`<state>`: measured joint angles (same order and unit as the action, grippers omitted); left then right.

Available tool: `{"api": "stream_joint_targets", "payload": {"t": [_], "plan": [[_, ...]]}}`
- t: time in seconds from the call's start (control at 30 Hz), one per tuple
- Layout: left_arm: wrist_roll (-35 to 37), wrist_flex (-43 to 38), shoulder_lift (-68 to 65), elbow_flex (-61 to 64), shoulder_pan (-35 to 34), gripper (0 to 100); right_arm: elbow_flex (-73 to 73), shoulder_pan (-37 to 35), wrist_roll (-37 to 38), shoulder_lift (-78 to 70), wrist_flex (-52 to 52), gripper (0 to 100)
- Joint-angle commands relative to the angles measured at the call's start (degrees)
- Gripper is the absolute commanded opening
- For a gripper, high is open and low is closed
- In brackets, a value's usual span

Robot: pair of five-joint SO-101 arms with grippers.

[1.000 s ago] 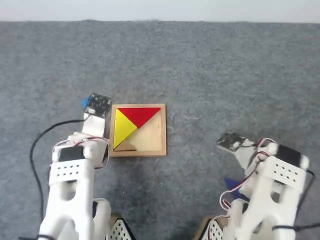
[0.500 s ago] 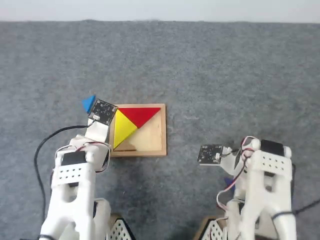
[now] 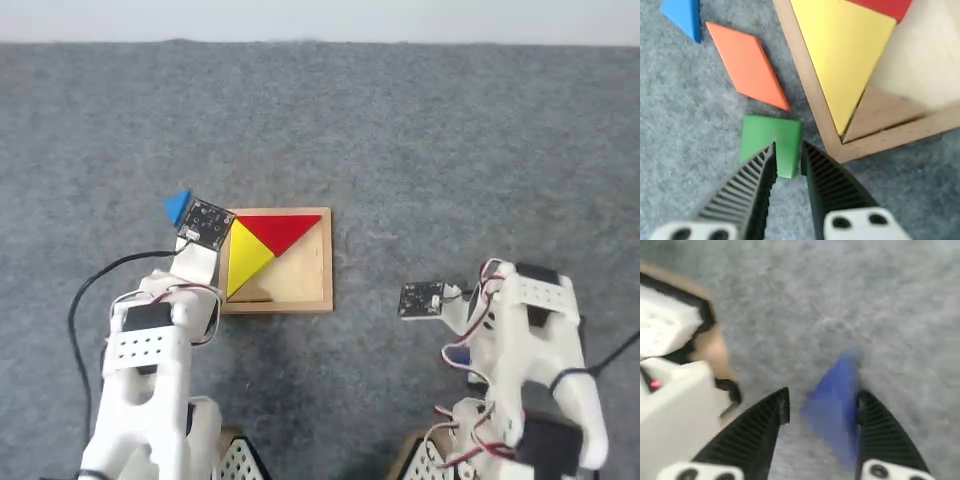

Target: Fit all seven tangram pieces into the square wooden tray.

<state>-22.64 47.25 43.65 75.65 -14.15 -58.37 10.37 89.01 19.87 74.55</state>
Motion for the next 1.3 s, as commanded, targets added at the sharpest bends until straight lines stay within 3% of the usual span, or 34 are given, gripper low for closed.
{"api": "stream_joint_targets", "payload": {"t": [0.0,0.3,0.63,0.73,0.97,1.07,1.27], "plan": [[-0.8,-1.2,1.4,-0.3,-0.3,8,1.0,0.1,-4.1,5.0,-6.2,24.2],[-0.8,-1.2,1.4,-0.3,-0.3,8,1.0,0.0,-5.8,13.1,-7.4,24.1],[-0.9,-1.2,1.4,-0.3,-0.4,8,1.1,-0.7,-26.0,14.1,-16.7,24.0],[-0.9,-1.2,1.4,-0.3,-0.4,8,1.2,-0.6,-22.7,16.6,-9.5,24.0],[-0.9,-1.2,1.5,-0.3,-0.4,8,-0.1,-2.7,-4.8,21.8,11.5,24.0],[-0.9,-1.2,1.5,-0.3,-0.4,8,-4.2,-6.3,-0.1,21.8,11.8,24.0],[-0.9,-1.2,1.5,-0.3,-0.4,8,-11.8,-10.7,-2.2,21.8,-0.4,24.0]]}}
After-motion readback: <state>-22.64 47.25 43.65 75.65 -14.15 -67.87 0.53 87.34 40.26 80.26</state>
